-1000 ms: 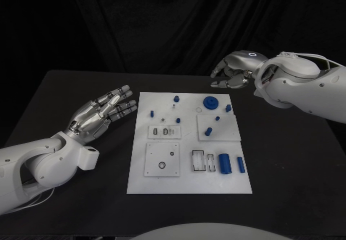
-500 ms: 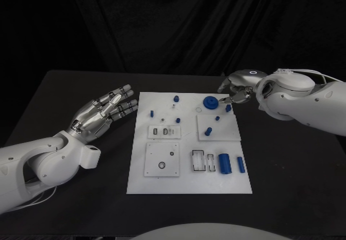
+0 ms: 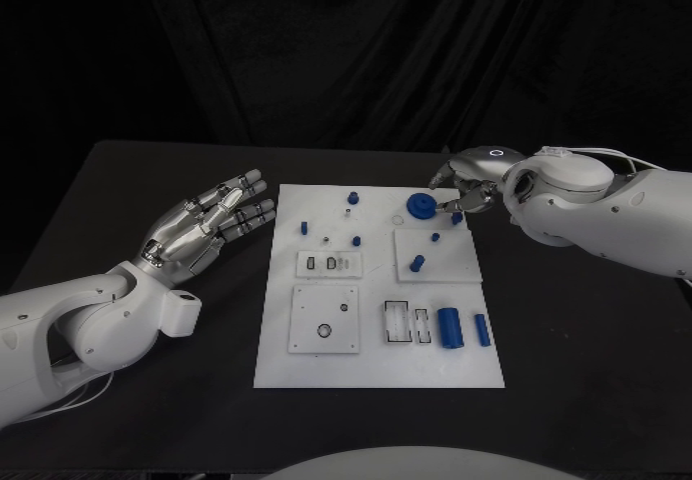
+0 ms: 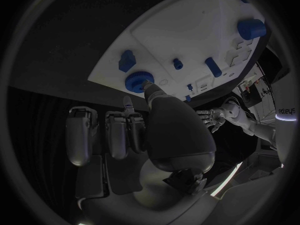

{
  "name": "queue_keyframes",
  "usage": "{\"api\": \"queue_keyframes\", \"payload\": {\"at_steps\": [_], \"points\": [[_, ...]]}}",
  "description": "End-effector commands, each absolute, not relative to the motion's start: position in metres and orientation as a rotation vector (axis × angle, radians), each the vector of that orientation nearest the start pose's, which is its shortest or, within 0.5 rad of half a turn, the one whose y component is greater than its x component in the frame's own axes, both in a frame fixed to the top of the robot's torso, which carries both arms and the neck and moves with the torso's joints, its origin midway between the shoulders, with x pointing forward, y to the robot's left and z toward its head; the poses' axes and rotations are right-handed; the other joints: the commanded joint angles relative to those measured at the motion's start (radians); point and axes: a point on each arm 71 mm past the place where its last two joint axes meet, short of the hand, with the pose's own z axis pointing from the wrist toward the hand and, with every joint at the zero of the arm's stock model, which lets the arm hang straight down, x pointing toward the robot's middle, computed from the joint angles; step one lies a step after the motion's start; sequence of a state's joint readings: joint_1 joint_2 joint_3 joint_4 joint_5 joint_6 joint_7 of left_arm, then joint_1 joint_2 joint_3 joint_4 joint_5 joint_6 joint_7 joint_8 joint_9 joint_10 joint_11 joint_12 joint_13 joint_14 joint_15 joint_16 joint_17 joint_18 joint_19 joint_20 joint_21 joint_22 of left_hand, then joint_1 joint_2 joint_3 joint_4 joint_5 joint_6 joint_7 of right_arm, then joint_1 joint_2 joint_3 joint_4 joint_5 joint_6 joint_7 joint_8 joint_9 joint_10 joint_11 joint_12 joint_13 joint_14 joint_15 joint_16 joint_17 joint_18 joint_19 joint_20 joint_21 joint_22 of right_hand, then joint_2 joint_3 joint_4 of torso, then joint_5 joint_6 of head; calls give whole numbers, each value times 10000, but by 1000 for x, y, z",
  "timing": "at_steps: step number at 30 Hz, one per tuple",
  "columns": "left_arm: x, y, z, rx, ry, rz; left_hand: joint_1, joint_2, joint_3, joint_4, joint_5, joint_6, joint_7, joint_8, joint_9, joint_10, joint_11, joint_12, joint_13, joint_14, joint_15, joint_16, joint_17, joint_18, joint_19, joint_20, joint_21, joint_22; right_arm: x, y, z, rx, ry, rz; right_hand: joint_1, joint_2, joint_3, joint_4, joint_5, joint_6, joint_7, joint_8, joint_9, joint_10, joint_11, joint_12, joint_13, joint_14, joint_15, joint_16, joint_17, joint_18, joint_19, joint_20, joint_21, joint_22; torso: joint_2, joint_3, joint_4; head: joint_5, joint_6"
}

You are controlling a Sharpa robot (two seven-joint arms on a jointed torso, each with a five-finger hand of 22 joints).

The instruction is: Assemble the parts on the task board

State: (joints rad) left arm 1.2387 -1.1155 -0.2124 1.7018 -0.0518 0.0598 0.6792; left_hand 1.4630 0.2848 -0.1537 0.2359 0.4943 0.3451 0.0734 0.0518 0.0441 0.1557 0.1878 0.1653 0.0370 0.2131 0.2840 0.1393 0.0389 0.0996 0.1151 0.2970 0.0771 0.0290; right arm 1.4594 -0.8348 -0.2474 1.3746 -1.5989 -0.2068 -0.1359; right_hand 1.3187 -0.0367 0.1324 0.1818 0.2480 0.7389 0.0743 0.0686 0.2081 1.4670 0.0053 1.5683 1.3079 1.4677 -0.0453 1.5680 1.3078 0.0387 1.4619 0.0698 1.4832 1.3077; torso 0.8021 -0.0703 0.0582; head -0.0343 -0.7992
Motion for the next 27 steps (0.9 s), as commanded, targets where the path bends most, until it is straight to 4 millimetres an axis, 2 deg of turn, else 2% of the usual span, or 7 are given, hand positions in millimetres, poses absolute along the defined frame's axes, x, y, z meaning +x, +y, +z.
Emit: {"api": "queue_keyframes", "payload": {"at_steps": [1,7,13,27], "points": [[420,269,-182,-9210,13726,-19375,82,-5,66,-9,60,22,69,35,5,10,45,35,13,69,2,60,13,-204,59,-24,65,8,530,-246,-141,-3956,16247,2817,87,25,26,-82,207,89,49,62,57,1038,-20,25,2629,1031,14,28,2630,-105,257,-7,-11,2083,-9,-5,-11,38,-8],[420,270,-182,-9215,13741,-19368,82,-5,66,-9,60,22,69,35,5,10,45,35,13,69,2,60,13,-204,59,-24,65,8,531,-242,-142,-4050,16228,2909,96,43,45,-108,379,168,75,108,113,1038,-6,25,2629,1031,21,28,2630,-109,269,-2,-2,2096,-6,7,-18,42,-40],[421,269,-183,-9208,13766,-19403,82,-4,76,-12,61,36,100,38,7,24,49,49,17,81,5,71,14,-208,63,-25,66,8,533,-239,-144,-4134,16207,2990,-37,69,8,-29,334,159,111,106,154,1038,23,25,2629,1031,42,28,2630,-86,203,12,-78,2058,-2,7,-9,98,-24],[421,269,-183,-9224,13816,-19403,82,-8,84,-17,60,60,124,42,10,47,62,72,23,91,8,80,15,-211,64,-25,66,8,537,-231,-150,-4282,16348,3013,-5,120,55,-76,410,440,146,275,345,1038,57,25,2629,1031,74,28,2630,-67,147,44,-151,2033,0,0,-9,69,-58]]}}
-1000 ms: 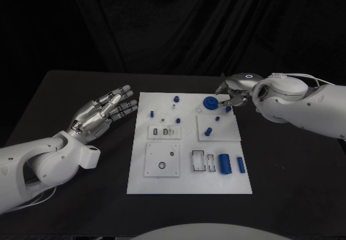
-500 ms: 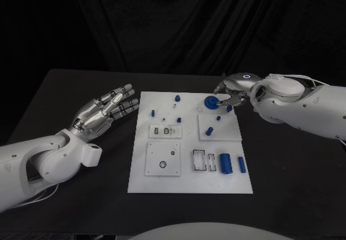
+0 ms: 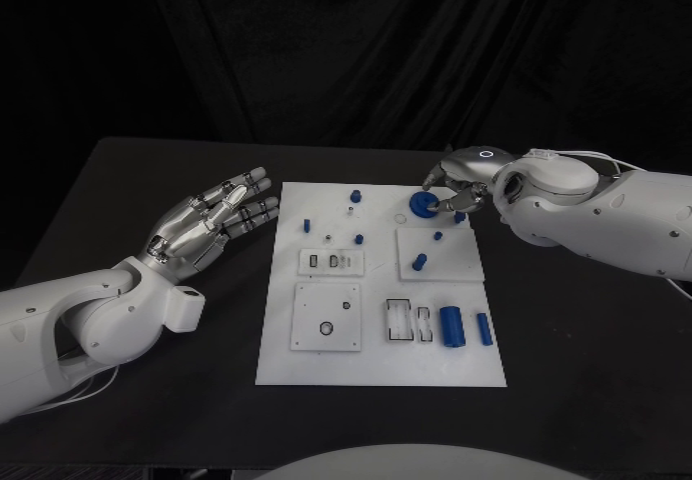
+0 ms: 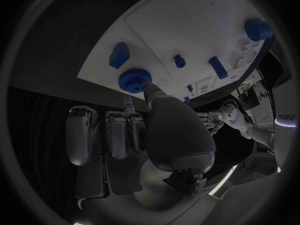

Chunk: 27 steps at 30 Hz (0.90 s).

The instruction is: Assemble the parts on the task board

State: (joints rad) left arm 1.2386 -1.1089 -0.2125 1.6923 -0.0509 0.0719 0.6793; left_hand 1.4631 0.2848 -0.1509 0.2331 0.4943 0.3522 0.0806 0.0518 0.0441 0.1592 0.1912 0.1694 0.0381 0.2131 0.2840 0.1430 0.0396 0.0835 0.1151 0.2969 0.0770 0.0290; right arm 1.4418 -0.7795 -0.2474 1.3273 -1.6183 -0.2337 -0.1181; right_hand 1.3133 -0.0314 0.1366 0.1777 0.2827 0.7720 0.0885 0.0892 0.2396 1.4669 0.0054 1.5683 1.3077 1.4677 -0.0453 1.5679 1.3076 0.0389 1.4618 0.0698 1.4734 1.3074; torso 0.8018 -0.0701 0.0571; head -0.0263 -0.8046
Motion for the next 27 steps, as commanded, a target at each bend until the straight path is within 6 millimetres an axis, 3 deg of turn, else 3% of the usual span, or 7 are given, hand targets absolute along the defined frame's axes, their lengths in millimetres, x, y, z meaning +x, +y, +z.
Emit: {"api": "queue_keyframes", "payload": {"at_steps": [1,12,18,19,20,23,27], "points": [[421,269,-184,-9224,13823,-19408,82,-7,56,11,60,-11,52,42,11,12,28,31,11,92,8,42,8,-51,65,-25,66,8,538,-231,-151,-4287,16394,2989,49,67,14,-35,62,110,5,70,32,1039,57,25,2631,1031,74,29,2632,-69,148,44,-53,2036,1,-1,0,-13,-6],[421,267,-184,-9239,13913,-19473,81,-10,64,7,59,-23,69,40,9,26,47,40,14,93,12,46,7,-55,61,-25,61,6,540,-230,-164,-4308,16743,2889,267,56,111,-279,232,438,11,336,435,1039,62,25,2631,1031,81,29,2632,-51,107,57,-123,2021,0,3,0,41,-127],[421,268,-184,-9249,13926,-19461,81,-10,64,7,59,-23,69,40,9,26,47,40,14,93,12,46,7,-55,61,-25,61,6,539,-228,-165,-4363,16630,3045,554,93,237,-734,1039,645,-42,1129,1635,1039,12,25,2631,1031,37,29,2632,-60,153,10,-115,2069,1,3,-7,53,-158],[421,268,-184,-9250,13929,-19461,81,-10,64,7,59,-23,69,40,9,26,47,40,14,93,12,46,7,-55,61,-25,61,6,539,-228,-165,-4370,16610,3067,612,105,260,-850,1215,648,-47,1432,2024,1039,-2,25,2631,1031,46,29,2632,-68,190,-14,-84,2097,2,3,-6,59,-164],[421,268,-184,-9253,13933,-19461,81,-10,64,7,59,-23,69,40,9,26,47,40,14,93,12,46,7,-55,61,-25,61,6,539,-228,-165,-4383,16568,3113,612,105,260,-850,1215,648,-47,1432,2024,1039,-2,25,2631,1031,46,29,2632,-68,190,-14,-84,2097,2,3,-6,59,-164],[421,269,-184,-9259,13935,-19452,79,-10,70,6,58,-20,78,40,9,30,57,42,15,95,15,49,7,-59,60,-25,60,6,538,-227,-164,-4418,16445,3238,654,143,291,-970,1395,543,-53,1847,2539,1039,-3,25,2631,1031,25,29,2632,-79,221,-12,-62,2123,3,5,-4,76,-168],[421,270,-184,-9270,13928,-19430,79,-10,70,6,58,-20,78,40,9,30,57,42,15,95,15,49,7,-59,60,-25,60,6,534,-226,-162,-4473,16080,3558,669,189,465,-1157,2253,309,-93,3014,3792,1039,-46,25,2631,1031,3,29,2632,-111,333,-66,44,2209,3,8,-9,125,-156]]}}
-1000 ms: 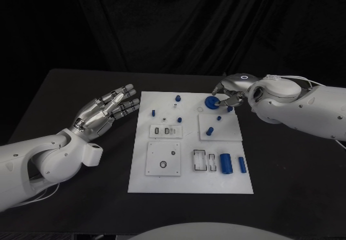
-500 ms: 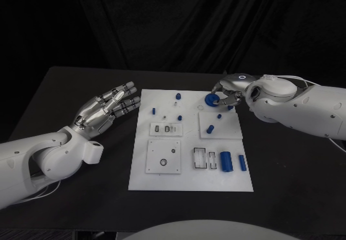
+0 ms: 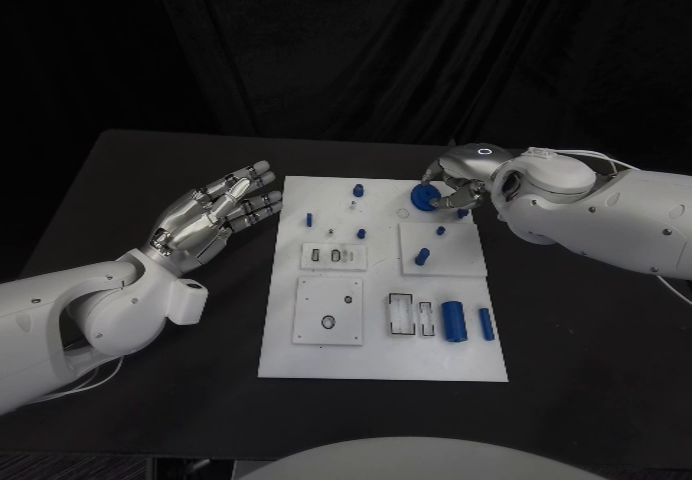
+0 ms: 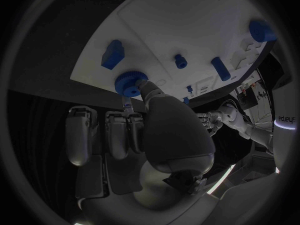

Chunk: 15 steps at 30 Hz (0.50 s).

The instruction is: Assemble the parts on the task board

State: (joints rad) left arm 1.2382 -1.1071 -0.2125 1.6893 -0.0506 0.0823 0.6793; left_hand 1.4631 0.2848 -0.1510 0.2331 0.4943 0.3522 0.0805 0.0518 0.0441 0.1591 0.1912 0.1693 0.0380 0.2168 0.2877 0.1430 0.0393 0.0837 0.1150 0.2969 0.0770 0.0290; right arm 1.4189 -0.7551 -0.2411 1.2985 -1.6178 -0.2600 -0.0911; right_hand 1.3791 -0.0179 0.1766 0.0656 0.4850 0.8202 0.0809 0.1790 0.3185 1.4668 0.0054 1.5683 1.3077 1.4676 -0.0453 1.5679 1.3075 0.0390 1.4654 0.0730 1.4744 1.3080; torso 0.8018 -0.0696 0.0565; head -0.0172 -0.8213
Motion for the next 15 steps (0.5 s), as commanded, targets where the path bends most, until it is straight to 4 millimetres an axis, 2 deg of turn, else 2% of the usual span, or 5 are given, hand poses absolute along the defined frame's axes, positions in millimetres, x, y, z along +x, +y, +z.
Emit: {"api": "queue_keyframes", "payload": {"at_steps": [1,2,5,10,15], "points": [[421,270,-184,-9272,13925,-19426,79,-10,70,6,58,-19,79,40,9,31,58,43,16,58,-22,49,11,-60,61,-25,60,6,534,-226,-161,-4484,15994,3633,30,59,116,-72,353,-140,-21,2311,3178,1040,-51,25,2631,1032,-15,29,2633,-122,319,-91,57,2218,0,3,-5,55,19],[421,270,-184,-9275,13922,-19420,79,-10,70,6,58,-19,79,40,9,31,58,43,16,58,-22,49,11,-60,61,-25,60,6,532,-225,-160,-4496,15884,3730,23,62,182,-100,463,-114,-44,2596,3435,1040,-71,25,2631,1032,-23,29,2633,-132,354,-102,93,2243,0,0,-3,63,26],[421,271,-184,-9281,13915,-19408,79,-10,70,6,58,-19,79,40,9,31,58,43,16,58,-22,49,11,-60,61,-25,60,6,528,-222,-155,-4535,15507,4032,-41,69,249,-80,562,-79,-64,2883,3689,1040,-86,25,2631,1032,-57,29,2633,-161,433,-109,182,2291,0,2,-9,119,50],[420,271,-184,-9273,13877,-19414,77,0,83,6,61,11,90,46,13,50,69,61,20,79,-18,66,14,-64,72,-25,67,8,524,-208,-136,-4752,14875,4484,-125,44,282,-40,564,36,-87,3087,3849,1040,-103,25,2631,1032,-81,29,2633,-196,536,-125,302,2349,-2,0,-6,169,14],[420,270,-184,-9263,13874,-19433,77,3,88,6,63,24,92,49,15,62,72,71,23,82,-18,68,14,-65,74,-25,68,8,522,-189,-120,-5126,14495,4893,-189,33,283,3,530,32,-99,3103,3868,1040,-112,25,2631,1032,-89,29,2633,-209,573,-132,345,2369,-8,-9,-11,151,8]]}}
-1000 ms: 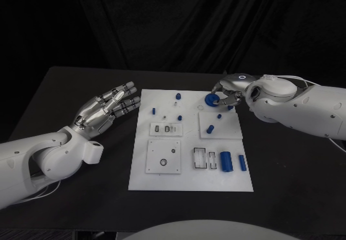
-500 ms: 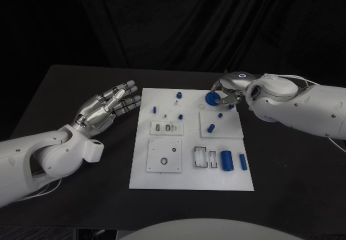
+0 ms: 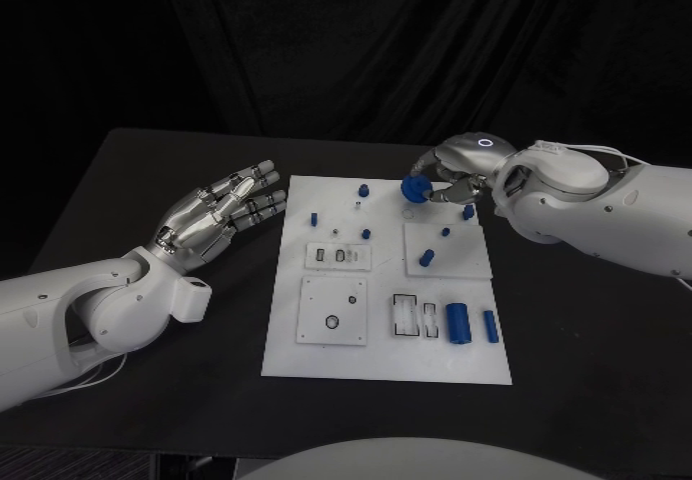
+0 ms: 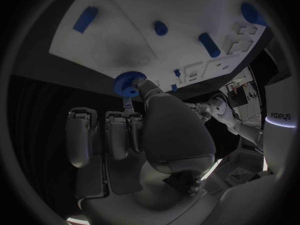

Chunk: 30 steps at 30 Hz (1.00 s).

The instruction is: Assemble the parts on the task board

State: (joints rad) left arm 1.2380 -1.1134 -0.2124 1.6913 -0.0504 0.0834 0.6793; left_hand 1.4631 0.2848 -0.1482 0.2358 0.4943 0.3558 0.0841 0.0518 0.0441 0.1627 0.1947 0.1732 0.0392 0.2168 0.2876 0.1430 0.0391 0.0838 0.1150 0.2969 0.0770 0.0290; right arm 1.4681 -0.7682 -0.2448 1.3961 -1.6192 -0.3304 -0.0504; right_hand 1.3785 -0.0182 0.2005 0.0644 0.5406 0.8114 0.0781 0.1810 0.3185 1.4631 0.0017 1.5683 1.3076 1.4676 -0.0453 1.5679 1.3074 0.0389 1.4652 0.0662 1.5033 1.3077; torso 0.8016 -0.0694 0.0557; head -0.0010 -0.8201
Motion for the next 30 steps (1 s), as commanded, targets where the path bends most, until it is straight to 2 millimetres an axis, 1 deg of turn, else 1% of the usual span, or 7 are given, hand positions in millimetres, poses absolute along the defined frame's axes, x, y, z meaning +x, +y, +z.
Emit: {"api": "queue_keyframes", "payload": {"at_steps": [1,7,15,16,24,26,30], "points": [[421,270,-184,-9260,13875,-19437,77,3,61,-21,63,-12,57,49,15,26,36,33,11,82,-17,68,16,-66,74,-25,68,8,521,-184,-118,-5201,14446,4973,-191,34,46,20,-33,116,-74,3082,3870,1077,-77,25,2632,1032,-90,29,2634,-210,580,-65,62,2375,-9,-15,-1,-18,0],[422,268,-185,-9232,13885,-19477,77,3,61,-21,63,-12,57,49,15,26,36,33,11,82,-17,68,16,-66,74,-25,68,8,520,-160,-114,-5646,14372,5376,-276,8,61,82,-216,61,-88,3056,3870,1077,-94,25,2632,1032,-107,29,2634,-218,606,-81,89,2389,4,-16,26,-74,19],[423,266,-185,-9210,13899,-19524,77,3,61,-21,63,-12,57,49,15,26,36,33,11,82,-17,68,16,-66,74,-25,68,8,522,-134,-120,-6086,14703,5569,-346,-24,100,148,-542,-21,-82,2968,3830,1077,-96,25,2632,1032,-115,29,2634,-217,605,-93,81,2391,2,-14,3,-73,26],[423,266,-185,-9208,13903,-19529,77,3,61,-21,63,-12,57,49,15,26,36,33,11,82,-17,68,16,-66,74,-25,68,8,522,-132,-121,-6119,14741,5573,-356,-28,105,158,-590,-36,-77,2948,3820,1077,-93,25,2632,1032,-114,29,2634,-216,603,-94,77,2391,3,-6,5,-82,23],[423,264,-185,-9200,13933,-19548,74,8,83,-22,67,2,68,53,17,44,51,45,13,95,-15,82,17,-70,85,-27,73,10,526,-120,-131,-6276,15076,5543,-373,-54,153,183,-772,-148,-42,2788,3731,1077,-69,25,2632,1032,-97,29,2634,-203,570,-86,27,2375,-1,-18,16,-98,-18],[424,264,-185,-9202,13943,-19541,74,8,83,-22,67,2,68,53,17,44,51,45,13,95,-15,82,17,-70,85,-27,73,10,527,-119,-134,-6293,15196,5497,-373,-59,164,186,-820,-168,-35,2750,3709,1077,-63,25,2632,1032,-92,29,2634,-197,555,-82,6,2368,1,-6,13,-90,-33],[424,264,-185,-9207,13946,-19519,74,8,83,-22,67,2,68,53,17,44,51,45,13,95,-15,82,17,-70,85,-27,73,10,530,-116,-139,-6309,15383,5391,-356,-84,235,187,-871,-312,13,2512,3576,1077,-26,25,2632,1032,-62,29,2634,-184,518,-58,-48,2352,4,-6,17,-119,-44]]}}
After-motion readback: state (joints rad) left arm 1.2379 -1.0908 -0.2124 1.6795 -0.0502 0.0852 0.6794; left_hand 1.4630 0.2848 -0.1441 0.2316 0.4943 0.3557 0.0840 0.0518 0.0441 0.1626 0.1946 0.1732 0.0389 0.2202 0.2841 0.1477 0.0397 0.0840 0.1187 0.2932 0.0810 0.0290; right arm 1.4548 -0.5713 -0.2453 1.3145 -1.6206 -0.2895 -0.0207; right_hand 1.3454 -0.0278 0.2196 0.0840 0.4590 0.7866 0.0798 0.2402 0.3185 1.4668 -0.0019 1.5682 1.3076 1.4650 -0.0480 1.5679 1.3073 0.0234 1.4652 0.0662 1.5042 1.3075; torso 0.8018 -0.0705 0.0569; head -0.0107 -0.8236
